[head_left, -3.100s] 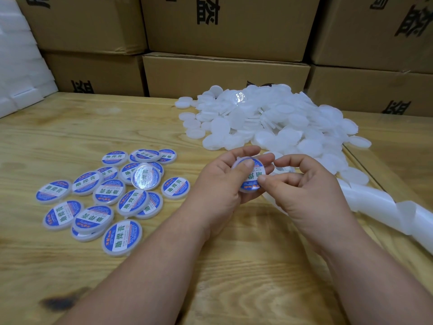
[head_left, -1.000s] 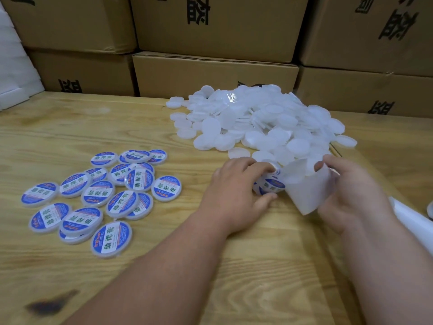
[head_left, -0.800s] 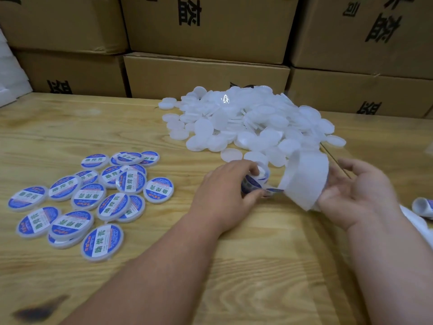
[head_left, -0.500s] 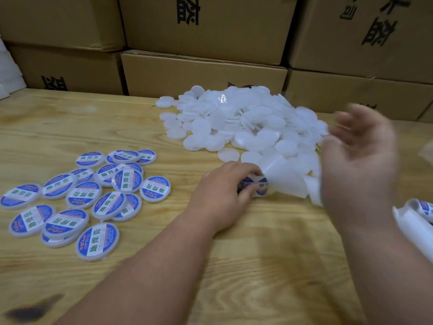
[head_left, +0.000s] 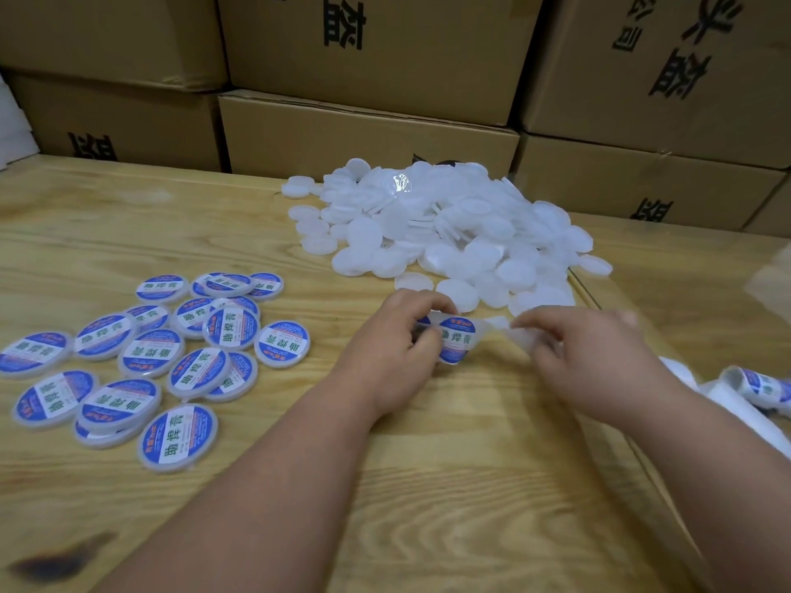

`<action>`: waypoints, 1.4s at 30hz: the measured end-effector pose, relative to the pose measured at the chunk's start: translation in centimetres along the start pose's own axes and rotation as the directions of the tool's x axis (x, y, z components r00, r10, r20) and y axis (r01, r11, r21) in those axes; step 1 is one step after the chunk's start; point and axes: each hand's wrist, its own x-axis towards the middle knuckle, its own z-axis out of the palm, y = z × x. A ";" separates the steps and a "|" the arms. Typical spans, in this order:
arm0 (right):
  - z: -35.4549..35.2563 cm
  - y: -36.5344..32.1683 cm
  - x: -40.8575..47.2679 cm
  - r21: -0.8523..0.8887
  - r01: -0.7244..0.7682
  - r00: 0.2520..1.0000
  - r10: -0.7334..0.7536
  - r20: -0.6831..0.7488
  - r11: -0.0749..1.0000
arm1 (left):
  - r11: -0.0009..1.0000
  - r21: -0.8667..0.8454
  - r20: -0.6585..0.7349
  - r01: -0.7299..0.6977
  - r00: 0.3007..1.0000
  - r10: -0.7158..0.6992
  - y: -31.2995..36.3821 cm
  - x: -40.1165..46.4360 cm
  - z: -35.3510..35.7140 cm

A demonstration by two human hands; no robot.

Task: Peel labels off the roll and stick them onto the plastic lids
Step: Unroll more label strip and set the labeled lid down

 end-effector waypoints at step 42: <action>-0.2 -2.4 -6.6 0.437 -0.091 0.991 0.039 0.127 0.895 | 0.957 0.287 0.075 0.039 0.995 -0.063 0.3 1.6 1.2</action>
